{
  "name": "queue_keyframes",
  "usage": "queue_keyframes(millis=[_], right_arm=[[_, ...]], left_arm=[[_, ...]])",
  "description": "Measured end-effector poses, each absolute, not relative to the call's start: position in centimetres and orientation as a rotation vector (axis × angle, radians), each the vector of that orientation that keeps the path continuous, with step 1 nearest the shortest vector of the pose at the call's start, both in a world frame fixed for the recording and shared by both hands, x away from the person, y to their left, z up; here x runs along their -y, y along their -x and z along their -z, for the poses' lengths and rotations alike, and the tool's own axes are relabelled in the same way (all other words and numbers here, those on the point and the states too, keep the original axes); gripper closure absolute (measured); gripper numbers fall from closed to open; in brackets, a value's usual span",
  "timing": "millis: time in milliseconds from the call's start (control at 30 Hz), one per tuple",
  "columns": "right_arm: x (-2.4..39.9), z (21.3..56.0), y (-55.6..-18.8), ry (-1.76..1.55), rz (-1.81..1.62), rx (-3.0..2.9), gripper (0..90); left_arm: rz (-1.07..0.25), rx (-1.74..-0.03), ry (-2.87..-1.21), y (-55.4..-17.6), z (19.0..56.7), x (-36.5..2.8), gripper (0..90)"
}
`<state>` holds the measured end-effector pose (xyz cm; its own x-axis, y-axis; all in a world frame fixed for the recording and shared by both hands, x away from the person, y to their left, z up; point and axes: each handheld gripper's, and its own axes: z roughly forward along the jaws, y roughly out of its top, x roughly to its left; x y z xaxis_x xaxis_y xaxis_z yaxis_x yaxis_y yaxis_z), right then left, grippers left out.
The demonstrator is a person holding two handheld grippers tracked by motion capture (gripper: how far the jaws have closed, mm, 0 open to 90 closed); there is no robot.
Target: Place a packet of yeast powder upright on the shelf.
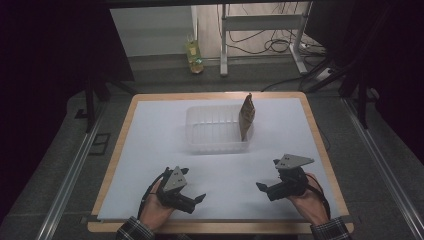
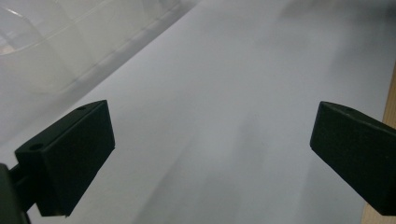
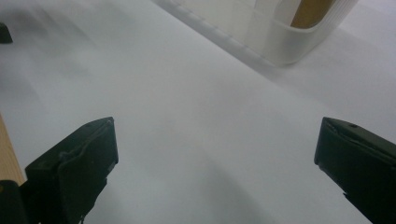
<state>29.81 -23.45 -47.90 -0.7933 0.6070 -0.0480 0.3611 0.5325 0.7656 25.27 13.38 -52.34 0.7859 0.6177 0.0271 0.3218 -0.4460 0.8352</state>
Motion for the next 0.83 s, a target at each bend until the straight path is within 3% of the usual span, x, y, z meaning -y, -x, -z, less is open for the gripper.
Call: queue_keyframes(millis=[833], right_arm=[[25.5,50.1,-27.2,-0.817,-1.021,-2.492,0.0]], left_arm=[[-0.426,-0.727,-2.114,-24.8,52.8,-14.3,0.0]])
